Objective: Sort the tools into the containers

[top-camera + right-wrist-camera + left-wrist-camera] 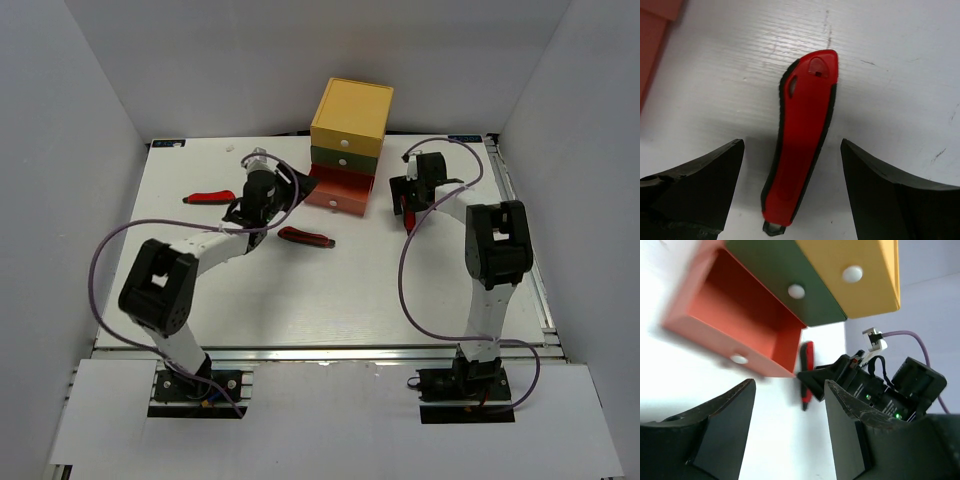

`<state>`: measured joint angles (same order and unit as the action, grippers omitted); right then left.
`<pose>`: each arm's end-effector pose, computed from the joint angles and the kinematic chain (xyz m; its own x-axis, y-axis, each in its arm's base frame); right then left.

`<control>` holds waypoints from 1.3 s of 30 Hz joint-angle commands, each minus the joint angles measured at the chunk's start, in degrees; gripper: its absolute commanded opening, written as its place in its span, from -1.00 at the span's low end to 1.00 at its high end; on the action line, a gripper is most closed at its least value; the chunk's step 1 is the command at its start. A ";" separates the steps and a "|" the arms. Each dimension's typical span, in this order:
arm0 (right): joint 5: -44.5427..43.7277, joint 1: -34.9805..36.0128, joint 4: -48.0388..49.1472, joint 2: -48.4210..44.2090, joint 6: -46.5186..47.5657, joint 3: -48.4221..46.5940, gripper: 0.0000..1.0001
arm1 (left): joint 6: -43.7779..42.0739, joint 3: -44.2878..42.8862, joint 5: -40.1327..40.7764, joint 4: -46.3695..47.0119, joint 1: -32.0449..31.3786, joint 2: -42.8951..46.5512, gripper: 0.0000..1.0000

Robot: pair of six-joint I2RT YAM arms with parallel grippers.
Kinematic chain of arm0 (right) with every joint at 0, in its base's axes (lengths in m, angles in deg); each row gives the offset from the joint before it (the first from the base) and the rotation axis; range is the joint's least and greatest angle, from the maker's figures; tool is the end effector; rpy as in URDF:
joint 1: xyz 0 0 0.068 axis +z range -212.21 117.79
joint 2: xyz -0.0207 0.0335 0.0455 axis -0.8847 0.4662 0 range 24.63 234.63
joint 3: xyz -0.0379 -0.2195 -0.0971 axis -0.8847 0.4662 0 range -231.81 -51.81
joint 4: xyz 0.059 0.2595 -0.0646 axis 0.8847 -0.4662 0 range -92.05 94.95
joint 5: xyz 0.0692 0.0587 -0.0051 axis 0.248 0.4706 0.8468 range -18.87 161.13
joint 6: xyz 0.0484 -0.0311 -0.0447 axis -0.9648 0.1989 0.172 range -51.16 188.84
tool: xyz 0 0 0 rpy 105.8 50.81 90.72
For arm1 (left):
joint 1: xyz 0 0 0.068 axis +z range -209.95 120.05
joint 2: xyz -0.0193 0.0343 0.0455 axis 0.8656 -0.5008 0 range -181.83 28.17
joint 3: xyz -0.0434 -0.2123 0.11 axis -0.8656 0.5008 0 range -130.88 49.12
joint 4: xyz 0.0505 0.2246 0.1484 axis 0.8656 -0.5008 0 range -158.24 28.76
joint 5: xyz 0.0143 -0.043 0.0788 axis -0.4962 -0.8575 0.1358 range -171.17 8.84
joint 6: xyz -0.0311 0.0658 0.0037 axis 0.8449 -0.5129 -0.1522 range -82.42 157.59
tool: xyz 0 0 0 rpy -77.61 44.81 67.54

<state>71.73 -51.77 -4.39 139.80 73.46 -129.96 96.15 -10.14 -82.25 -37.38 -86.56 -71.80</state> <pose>0.4466 0.0830 0.1194 -0.6943 -0.2098 -0.6884 -0.2449 0.9683 -0.0481 0.3786 -0.1910 0.1811 -0.5310 -0.6881 -0.4945 0.0211 0.5726 -0.8195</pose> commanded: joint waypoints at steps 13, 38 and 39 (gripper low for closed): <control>-1.83 -0.50 6.43 -3.01 2.66 6.23 -0.51 | -11.71 16.02 16.37 -22.69 10.52 26.73 0.43; 25.87 17.24 2.74 -3.57 41.61 -15.18 -1.00 | -10.23 23.40 14.53 -21.40 13.43 33.69 0.50; 24.90 17.34 3.54 -2.08 40.65 -18.50 -1.00 | -10.05 24.01 14.53 -21.57 13.43 34.13 0.50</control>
<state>101.13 -34.97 -6.38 134.75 113.85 -142.11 85.44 12.55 -66.90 -59.54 -73.49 -40.17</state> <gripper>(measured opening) 0.437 0.750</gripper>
